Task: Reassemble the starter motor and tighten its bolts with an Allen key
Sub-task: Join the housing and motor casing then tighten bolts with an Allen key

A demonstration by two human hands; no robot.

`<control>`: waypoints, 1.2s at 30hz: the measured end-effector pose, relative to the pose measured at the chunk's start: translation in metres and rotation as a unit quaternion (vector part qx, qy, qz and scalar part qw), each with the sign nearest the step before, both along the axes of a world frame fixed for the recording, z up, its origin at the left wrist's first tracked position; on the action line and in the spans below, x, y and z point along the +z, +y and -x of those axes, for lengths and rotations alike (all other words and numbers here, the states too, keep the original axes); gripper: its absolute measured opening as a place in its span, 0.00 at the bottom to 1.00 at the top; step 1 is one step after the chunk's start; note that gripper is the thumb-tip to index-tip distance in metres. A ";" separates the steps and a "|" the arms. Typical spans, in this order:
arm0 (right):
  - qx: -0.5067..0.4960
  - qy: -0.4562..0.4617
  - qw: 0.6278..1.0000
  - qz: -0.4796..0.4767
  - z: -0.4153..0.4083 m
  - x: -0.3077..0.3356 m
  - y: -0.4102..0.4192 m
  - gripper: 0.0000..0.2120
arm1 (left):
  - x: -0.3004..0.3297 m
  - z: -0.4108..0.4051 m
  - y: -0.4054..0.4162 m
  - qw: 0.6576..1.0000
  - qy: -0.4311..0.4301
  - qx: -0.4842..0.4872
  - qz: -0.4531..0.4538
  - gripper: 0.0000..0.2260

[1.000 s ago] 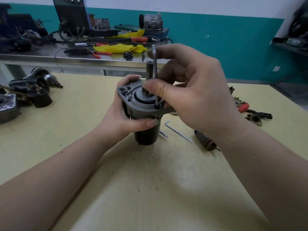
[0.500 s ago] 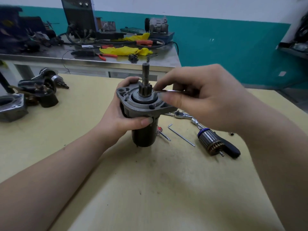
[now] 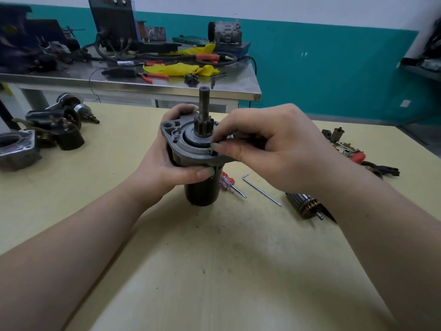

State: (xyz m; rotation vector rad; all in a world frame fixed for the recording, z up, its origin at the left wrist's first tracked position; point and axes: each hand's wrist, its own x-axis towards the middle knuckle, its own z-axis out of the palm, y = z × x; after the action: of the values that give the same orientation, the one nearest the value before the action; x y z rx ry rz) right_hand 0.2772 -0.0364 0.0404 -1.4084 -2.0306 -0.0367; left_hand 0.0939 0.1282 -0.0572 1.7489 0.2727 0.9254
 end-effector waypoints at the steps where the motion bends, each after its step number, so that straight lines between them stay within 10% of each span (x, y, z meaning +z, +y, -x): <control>1: 0.003 -0.003 1.000 -0.001 -0.001 0.000 0.000 0.05 | 0.001 0.000 0.000 1.000 0.003 -0.003 0.000 0.51; 17: 0.016 -0.042 0.999 -0.003 -0.002 -0.001 0.006 0.04 | 0.005 0.002 -0.001 0.999 0.039 -0.005 -0.006 0.52; 36: -0.237 -0.081 0.967 -0.039 0.032 0.001 -0.003 0.10 | 0.004 -0.014 -0.048 0.975 -0.049 0.216 -0.001 0.48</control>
State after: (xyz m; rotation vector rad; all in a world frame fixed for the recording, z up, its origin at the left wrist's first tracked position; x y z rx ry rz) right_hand 0.2455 -0.0399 0.0416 -1.8584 -1.7476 -0.4445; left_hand 0.1079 0.0799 -0.0534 1.6689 0.6038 1.3181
